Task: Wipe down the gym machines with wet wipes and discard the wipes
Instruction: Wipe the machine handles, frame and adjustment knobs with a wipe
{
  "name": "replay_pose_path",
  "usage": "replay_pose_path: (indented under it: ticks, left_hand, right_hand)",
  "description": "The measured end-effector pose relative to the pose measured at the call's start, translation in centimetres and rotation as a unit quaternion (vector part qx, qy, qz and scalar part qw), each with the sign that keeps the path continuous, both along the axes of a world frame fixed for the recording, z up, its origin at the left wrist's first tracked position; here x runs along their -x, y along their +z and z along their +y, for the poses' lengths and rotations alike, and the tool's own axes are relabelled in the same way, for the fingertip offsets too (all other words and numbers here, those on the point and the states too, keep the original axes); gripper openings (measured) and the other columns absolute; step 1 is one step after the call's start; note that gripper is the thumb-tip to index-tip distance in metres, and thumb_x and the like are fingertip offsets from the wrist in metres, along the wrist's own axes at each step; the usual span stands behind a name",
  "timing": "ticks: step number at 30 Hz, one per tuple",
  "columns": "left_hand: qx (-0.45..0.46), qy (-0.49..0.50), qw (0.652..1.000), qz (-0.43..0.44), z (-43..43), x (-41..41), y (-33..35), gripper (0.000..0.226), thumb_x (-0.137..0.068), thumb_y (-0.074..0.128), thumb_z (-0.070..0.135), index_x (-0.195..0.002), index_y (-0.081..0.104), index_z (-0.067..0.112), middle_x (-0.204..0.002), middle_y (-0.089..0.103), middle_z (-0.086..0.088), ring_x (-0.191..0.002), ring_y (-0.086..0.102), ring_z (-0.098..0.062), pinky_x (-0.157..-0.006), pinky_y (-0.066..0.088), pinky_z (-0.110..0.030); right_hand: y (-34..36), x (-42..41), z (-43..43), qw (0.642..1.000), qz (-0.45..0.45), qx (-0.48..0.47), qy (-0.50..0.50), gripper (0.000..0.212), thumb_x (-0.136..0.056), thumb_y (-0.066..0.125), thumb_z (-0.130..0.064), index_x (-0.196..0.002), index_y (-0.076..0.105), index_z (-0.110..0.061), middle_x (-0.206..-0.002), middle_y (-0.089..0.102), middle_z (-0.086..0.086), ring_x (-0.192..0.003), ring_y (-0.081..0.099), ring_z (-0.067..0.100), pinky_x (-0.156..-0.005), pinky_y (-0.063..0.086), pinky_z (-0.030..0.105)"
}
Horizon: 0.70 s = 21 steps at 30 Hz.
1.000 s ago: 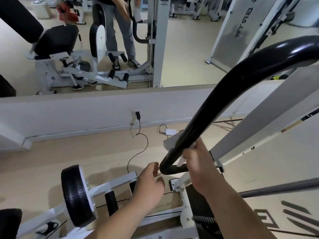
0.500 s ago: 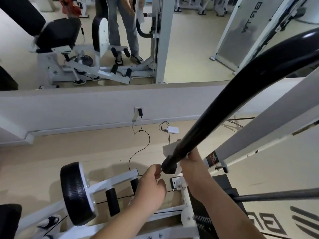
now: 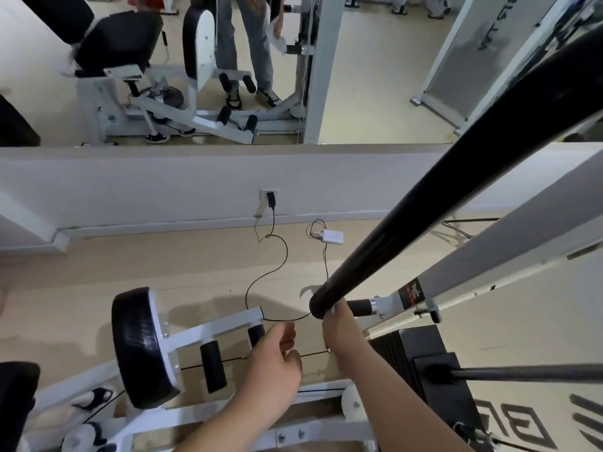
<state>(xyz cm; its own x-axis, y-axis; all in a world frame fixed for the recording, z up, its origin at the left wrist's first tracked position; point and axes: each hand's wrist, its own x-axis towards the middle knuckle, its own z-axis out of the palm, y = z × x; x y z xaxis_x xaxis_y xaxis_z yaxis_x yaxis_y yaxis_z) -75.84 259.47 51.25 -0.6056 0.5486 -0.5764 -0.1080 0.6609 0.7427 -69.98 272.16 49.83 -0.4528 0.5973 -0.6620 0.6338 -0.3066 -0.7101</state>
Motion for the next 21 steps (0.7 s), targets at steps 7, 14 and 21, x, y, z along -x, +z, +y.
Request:
replay_pose_path:
  ticks: [7, 14, 21]
  left_hand:
    - [-0.083, 0.017, 0.989, -0.123, 0.7, -0.6, 3.0, 0.032, -0.089, 0.078, 0.029, -0.115, 0.061, 0.036, -0.108, 0.071, 0.022, -0.102, 0.064, 0.008, -0.079, 0.048, -0.008]
    - [-0.139, 0.160, 0.880, -0.424, -0.3, -2.5, 3.5, 0.048, -0.080, 0.081, 0.042, -0.114, 0.076, 0.008, -0.111, 0.076, -0.017, -0.107, 0.072, -0.036, -0.104, 0.052, -0.050]
    - [-0.077, 0.115, 0.908, -0.396, -0.5, -2.1, 1.6, 0.042, -0.082, 0.083, 0.036, -0.116, 0.074, 0.014, -0.107, 0.077, -0.014, -0.100, 0.073, -0.035, -0.087, 0.059, -0.049]
  right_hand:
    - [7.0, -6.6, 2.9, 0.979, 0.048, -0.040, -0.194, 0.026, -0.093, 0.053, 0.004, -0.115, 0.065, 0.000, -0.089, 0.065, 0.009, -0.079, 0.062, 0.021, -0.071, 0.050, 0.037]
    - [3.7, -7.2, -0.1, 0.974, 0.053, 0.192, -0.112, 0.027, -0.064, 0.063, 0.005, -0.091, 0.065, 0.006, -0.081, 0.053, 0.022, -0.071, 0.051, 0.034, -0.063, 0.048, 0.041]
    - [1.5, -5.4, 1.3, 0.993, -0.034, 0.113, -0.021, 0.023, -0.088, 0.060, -0.019, -0.108, 0.069, -0.010, -0.103, 0.074, 0.016, -0.096, 0.073, 0.033, -0.076, 0.060, 0.042]
